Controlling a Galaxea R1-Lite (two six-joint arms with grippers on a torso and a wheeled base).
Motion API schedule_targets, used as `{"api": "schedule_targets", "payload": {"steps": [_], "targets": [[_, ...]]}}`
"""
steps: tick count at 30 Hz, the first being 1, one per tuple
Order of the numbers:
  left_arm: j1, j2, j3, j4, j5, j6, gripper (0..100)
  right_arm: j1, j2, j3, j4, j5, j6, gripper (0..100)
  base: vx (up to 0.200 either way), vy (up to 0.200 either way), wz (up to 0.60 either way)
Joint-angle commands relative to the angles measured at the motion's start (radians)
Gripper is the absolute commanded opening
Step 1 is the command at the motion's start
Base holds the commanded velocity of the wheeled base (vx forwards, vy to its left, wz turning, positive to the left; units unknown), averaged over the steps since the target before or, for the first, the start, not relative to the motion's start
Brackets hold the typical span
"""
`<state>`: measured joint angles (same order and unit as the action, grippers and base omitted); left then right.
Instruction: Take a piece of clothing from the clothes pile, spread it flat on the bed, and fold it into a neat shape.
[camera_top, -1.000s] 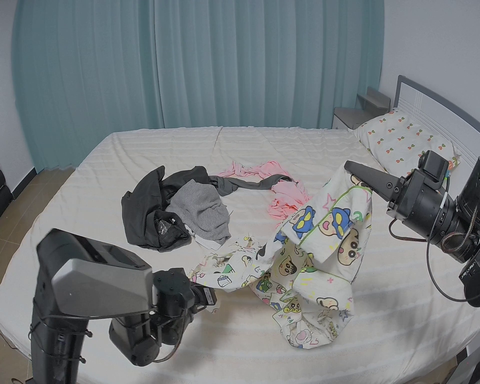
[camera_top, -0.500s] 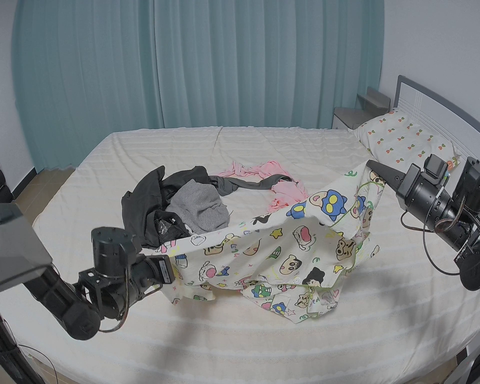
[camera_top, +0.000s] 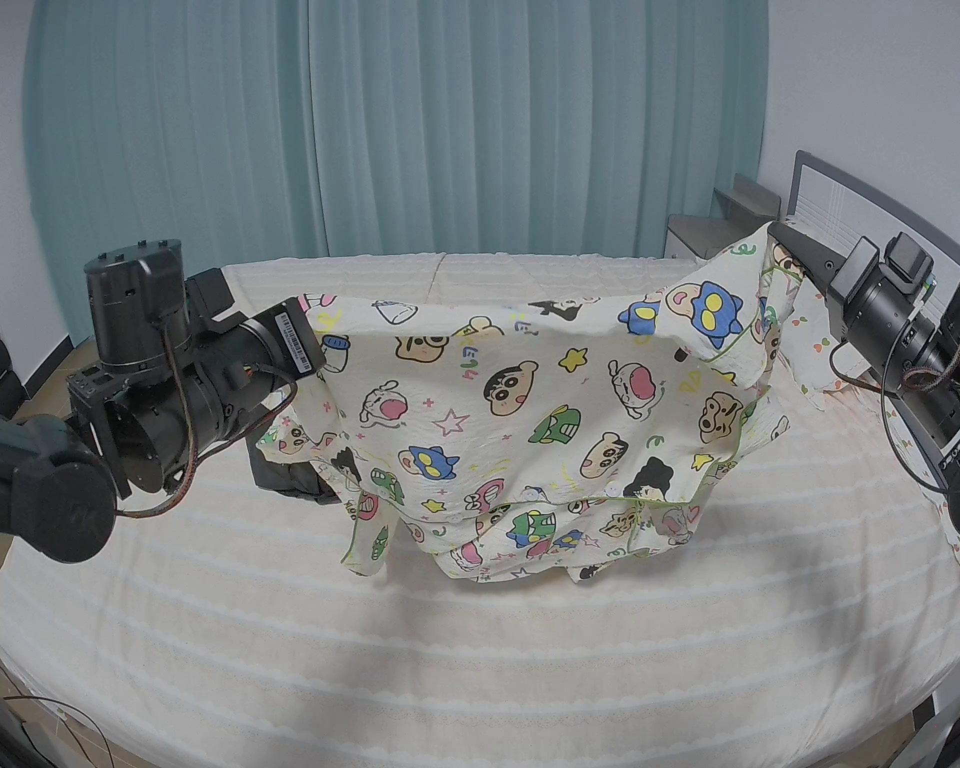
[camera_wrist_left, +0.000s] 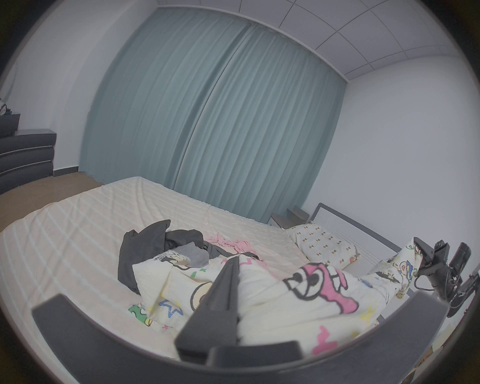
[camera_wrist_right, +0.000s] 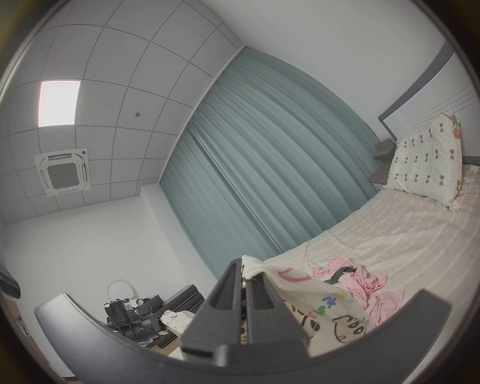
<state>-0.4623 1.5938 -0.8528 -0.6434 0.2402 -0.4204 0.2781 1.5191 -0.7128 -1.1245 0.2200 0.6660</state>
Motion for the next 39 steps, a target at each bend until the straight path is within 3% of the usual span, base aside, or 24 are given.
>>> {"api": "schedule_targets", "payload": {"steps": [1,10,16,31,39], "targets": [[-0.029,-0.077,0.072,0.001,0.002,-0.014,0,0.021,-0.037,0.064,-0.003,-0.002,0.001,0,0.0,0.0,0.0],[-0.033,-0.117,0.146,-0.001,0.004,-0.038,0,0.023,-0.07,0.095,-0.001,0.002,0.006,0,-0.133,0.0,0.0],[-0.039,-0.121,0.156,-0.001,0.051,-0.06,0,0.027,-0.073,0.104,-0.003,0.002,0.006,0,-0.2,0.0,0.0],[-0.042,-0.126,0.189,-0.001,0.062,-0.069,0,0.043,-0.089,0.122,-0.003,0.007,0.007,0,0.0,0.0,0.0],[-0.082,-0.153,0.219,0.002,0.067,-0.103,0,0.055,-0.096,0.128,-0.001,0.009,0.007,0,0.0,0.0,0.0]]}}
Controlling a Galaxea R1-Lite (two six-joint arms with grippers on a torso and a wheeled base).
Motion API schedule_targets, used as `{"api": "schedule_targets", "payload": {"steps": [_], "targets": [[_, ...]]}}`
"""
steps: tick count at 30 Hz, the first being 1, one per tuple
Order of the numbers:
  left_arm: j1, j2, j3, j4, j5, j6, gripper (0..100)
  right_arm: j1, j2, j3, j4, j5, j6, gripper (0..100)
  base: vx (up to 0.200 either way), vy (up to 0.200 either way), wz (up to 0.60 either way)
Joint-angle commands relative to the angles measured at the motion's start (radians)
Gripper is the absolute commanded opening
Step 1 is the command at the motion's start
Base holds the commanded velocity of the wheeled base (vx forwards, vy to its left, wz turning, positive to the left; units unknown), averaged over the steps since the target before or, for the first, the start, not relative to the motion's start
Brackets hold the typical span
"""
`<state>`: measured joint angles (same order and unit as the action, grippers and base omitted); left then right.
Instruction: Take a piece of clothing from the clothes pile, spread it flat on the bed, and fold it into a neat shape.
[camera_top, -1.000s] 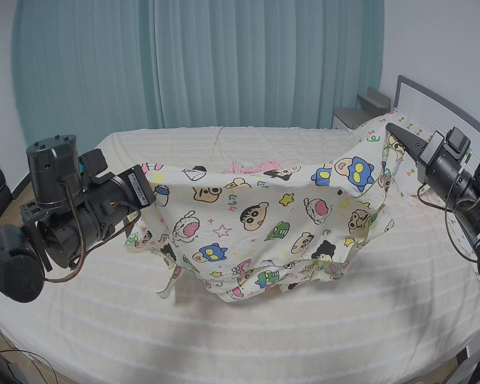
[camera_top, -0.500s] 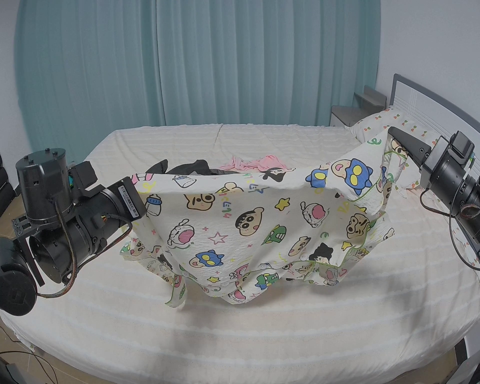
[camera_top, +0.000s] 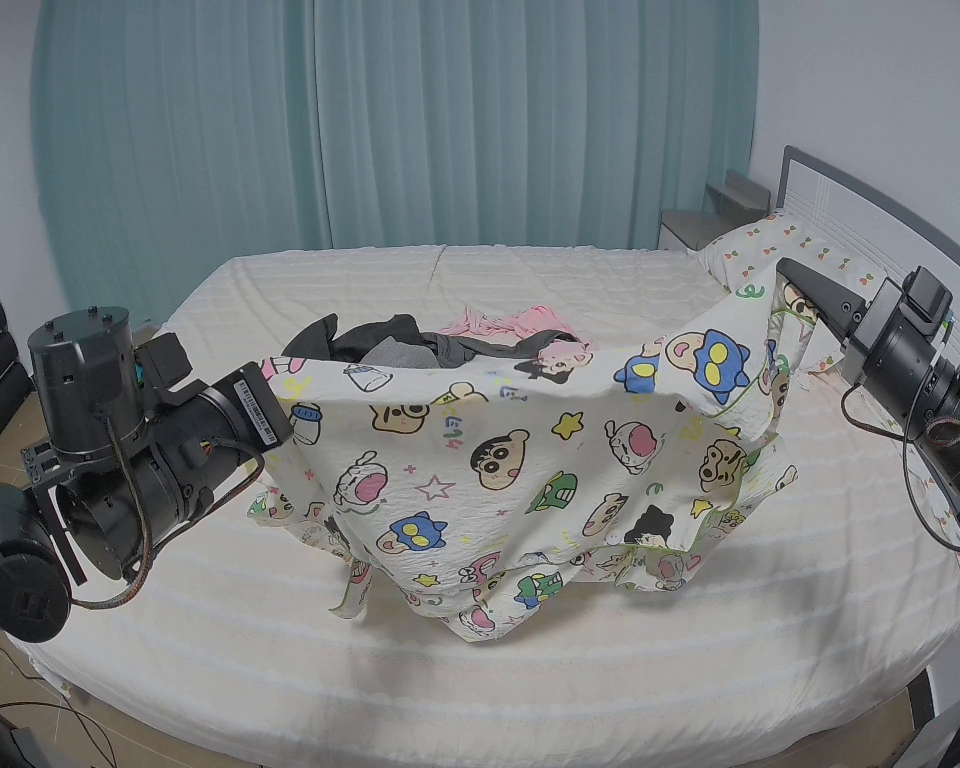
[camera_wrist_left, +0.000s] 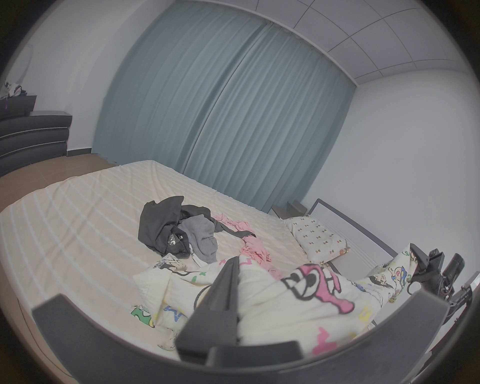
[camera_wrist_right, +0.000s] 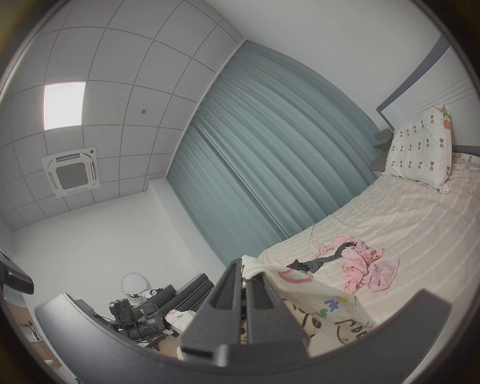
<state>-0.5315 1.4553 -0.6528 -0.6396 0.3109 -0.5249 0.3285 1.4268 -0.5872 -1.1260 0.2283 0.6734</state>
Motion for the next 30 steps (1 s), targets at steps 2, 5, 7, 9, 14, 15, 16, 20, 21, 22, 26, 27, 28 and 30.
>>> {"api": "schedule_targets", "payload": {"steps": [2,5,7,9,14,15,16,20,21,22,26,27,28,30], "targets": [[-0.015,-0.015,0.019,-0.003,-0.004,0.002,0,0.004,-0.005,0.003,0.0,0.0,0.0,0,0.0,0.1,0.0],[-0.015,-0.015,0.019,-0.003,-0.004,0.0,0,0.004,-0.005,0.009,0.0,0.002,0.0,0,0.0,0.2,0.0],[-0.013,-0.015,0.018,-0.003,-0.004,0.0,0,0.004,-0.003,0.014,-0.002,0.002,0.0,0,0.0,0.2,0.0],[-0.013,-0.015,0.018,-0.003,-0.003,0.0,0,0.004,-0.003,0.014,-0.002,0.003,0.0,0,0.0,0.2,0.0],[-0.007,-0.015,0.013,-0.005,0.001,0.0,0,0.006,-0.002,0.01,0.0,0.003,0.0,0,0.0,0.2,0.0],[-0.005,-0.015,0.012,-0.005,0.001,0.0,0,0.006,-0.002,0.009,0.0,0.003,0.0,0,0.0,0.2,0.0],[-0.005,-0.015,0.008,-0.003,0.001,0.0,0,0.006,-0.002,0.009,0.0,0.003,0.0,0,0.0,0.2,0.0],[-0.004,-0.015,0.012,-0.005,0.001,0.002,0,0.01,0.0,0.006,0.0,0.003,0.0,0,0.0,0.2,0.0],[-0.004,-0.015,0.012,-0.005,0.001,0.002,0,0.01,0.0,0.006,0.0,0.003,0.0,0,0.0,0.2,0.0],[-0.002,-0.016,0.01,-0.003,0.001,0.002,0,0.021,-0.002,0.006,0.0,0.002,0.0,0,0.0,0.2,0.0],[0.013,-0.032,0.008,-0.003,0.001,0.003,0,0.037,0.0,0.009,0.0,0.002,-0.002,0,0.0,0.2,0.0],[0.018,-0.036,0.008,-0.003,0.001,0.005,0,0.043,0.0,0.006,0.0,0.002,-0.002,0,0.0,0.2,0.0],[0.021,-0.041,0.008,-0.002,0.001,0.005,0,0.047,0.0,0.004,0.0,0.0,-0.002,0,0.0,0.2,0.0],[0.027,-0.044,0.008,-0.002,-0.001,0.005,0,0.052,0.003,0.001,0.0,-0.001,-0.002,0,0.0,0.2,0.0]]}}
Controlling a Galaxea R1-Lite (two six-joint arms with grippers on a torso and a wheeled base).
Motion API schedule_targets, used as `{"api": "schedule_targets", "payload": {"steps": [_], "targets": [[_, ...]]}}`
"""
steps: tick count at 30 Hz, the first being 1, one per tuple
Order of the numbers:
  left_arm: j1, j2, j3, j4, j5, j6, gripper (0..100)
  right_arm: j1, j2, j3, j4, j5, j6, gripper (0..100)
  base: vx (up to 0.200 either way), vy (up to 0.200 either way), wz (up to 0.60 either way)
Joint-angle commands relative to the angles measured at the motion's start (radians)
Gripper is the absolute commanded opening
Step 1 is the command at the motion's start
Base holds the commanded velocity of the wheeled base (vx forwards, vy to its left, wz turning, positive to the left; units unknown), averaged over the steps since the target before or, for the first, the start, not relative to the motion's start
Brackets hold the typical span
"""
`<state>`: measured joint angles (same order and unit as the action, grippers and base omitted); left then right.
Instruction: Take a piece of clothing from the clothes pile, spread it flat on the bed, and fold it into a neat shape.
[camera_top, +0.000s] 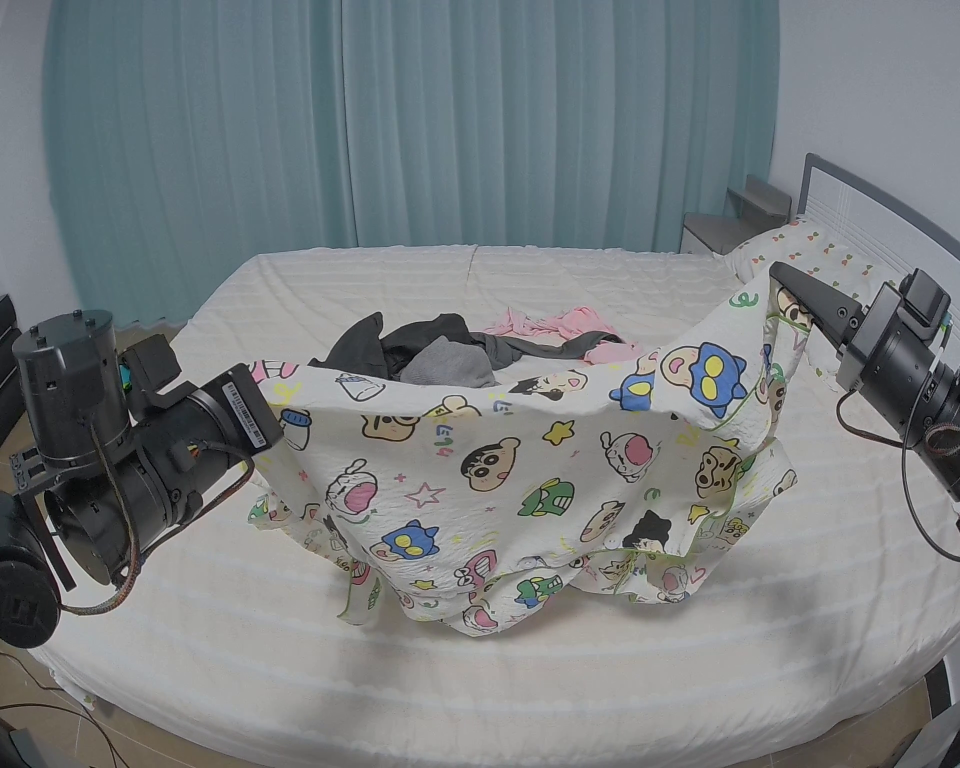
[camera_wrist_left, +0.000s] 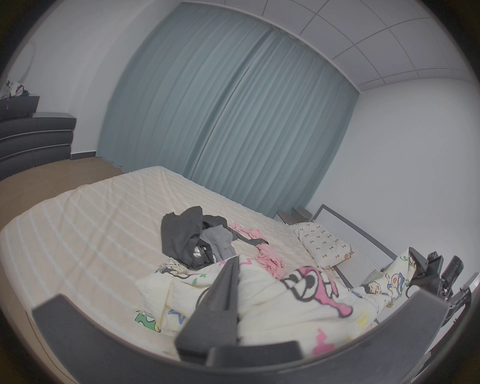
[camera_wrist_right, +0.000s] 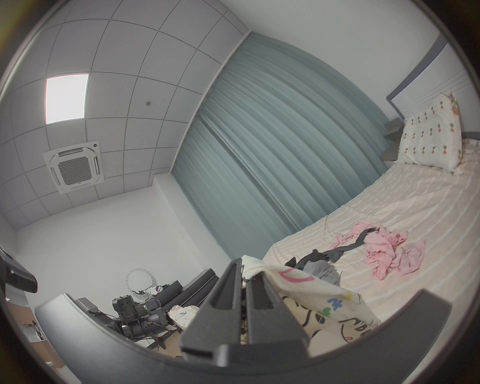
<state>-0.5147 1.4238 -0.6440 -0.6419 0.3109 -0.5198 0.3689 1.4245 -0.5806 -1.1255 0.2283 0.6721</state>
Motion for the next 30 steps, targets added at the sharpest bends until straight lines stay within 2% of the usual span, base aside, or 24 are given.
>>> {"api": "schedule_targets", "payload": {"steps": [1,28,30], "targets": [[0.015,-0.013,0.003,0.001,-0.001,0.0,0,0.013,0.007,-0.007,0.0,-0.001,0.0,0,0.0,0.2,0.0],[0.056,-0.063,0.018,0.007,0.001,0.0,0,0.104,0.034,-0.022,0.007,-0.007,-0.014,0,0.0,0.2,0.0],[0.056,-0.068,0.02,0.007,0.001,0.0,0,0.104,0.034,-0.018,0.006,-0.006,-0.014,0,0.0,0.0,0.0]]}}
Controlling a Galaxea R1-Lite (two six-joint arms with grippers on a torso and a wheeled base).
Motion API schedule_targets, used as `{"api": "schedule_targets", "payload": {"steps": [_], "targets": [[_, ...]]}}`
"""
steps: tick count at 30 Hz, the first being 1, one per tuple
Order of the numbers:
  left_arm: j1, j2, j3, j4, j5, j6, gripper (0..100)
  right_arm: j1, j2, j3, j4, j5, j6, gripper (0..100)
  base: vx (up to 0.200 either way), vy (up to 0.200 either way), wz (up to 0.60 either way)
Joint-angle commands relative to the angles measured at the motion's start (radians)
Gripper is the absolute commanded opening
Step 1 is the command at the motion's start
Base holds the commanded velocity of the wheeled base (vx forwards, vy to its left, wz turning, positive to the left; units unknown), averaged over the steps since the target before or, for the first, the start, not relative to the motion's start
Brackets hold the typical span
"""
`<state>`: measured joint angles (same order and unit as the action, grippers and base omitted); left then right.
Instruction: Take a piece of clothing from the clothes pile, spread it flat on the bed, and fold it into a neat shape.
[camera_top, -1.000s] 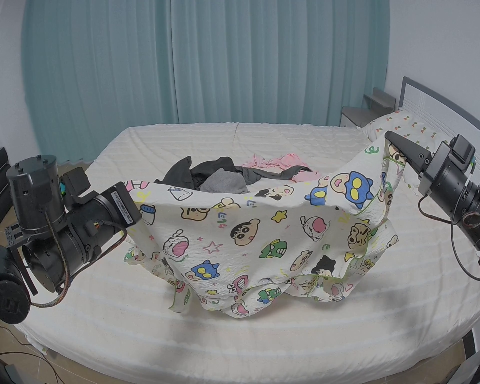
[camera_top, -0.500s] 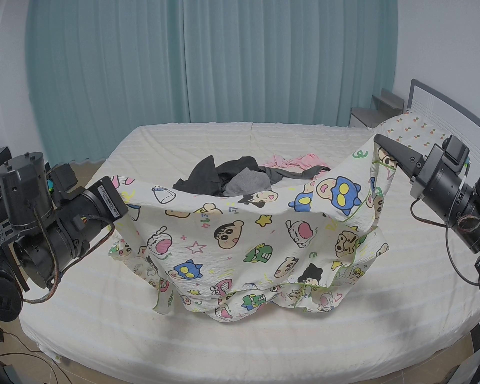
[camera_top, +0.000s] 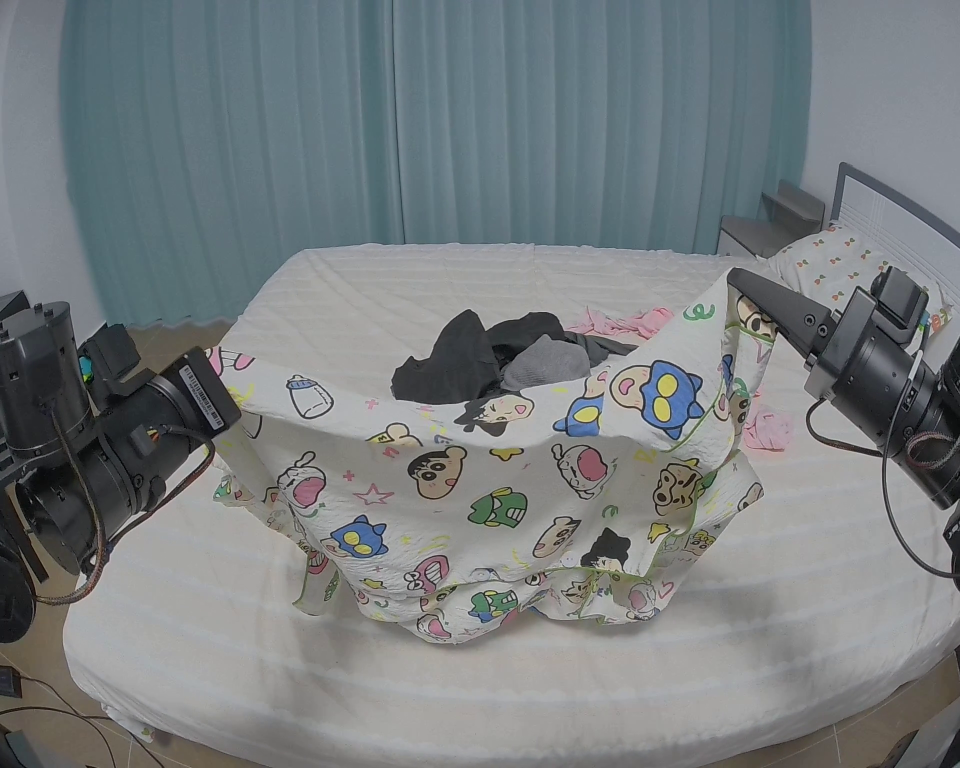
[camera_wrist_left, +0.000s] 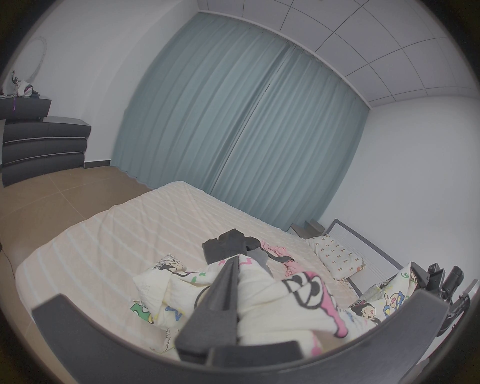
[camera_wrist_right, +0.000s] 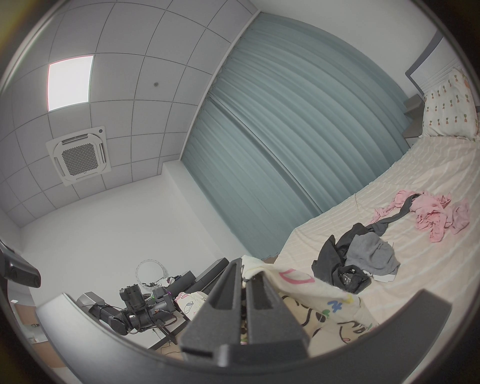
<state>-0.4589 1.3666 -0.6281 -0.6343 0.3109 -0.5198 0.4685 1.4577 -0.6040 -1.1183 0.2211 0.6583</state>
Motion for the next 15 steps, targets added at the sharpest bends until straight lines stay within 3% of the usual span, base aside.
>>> {"api": "schedule_targets", "payload": {"steps": [1,7,15], "targets": [[0.0,-0.012,0.005,-0.001,0.001,0.0,0,0.004,0.001,0.007,-0.002,0.001,0.0,0,0.0,0.0,0.0],[-0.001,-0.026,0.028,-0.002,0.001,0.0,0,0.012,-0.013,0.013,-0.006,0.001,-0.003,0,0.0,0.0,0.0],[-0.015,-0.073,0.059,0.001,0.001,-0.002,0,0.045,-0.071,0.061,-0.008,0.003,-0.032,0,-0.2,0.0,0.0]]}}
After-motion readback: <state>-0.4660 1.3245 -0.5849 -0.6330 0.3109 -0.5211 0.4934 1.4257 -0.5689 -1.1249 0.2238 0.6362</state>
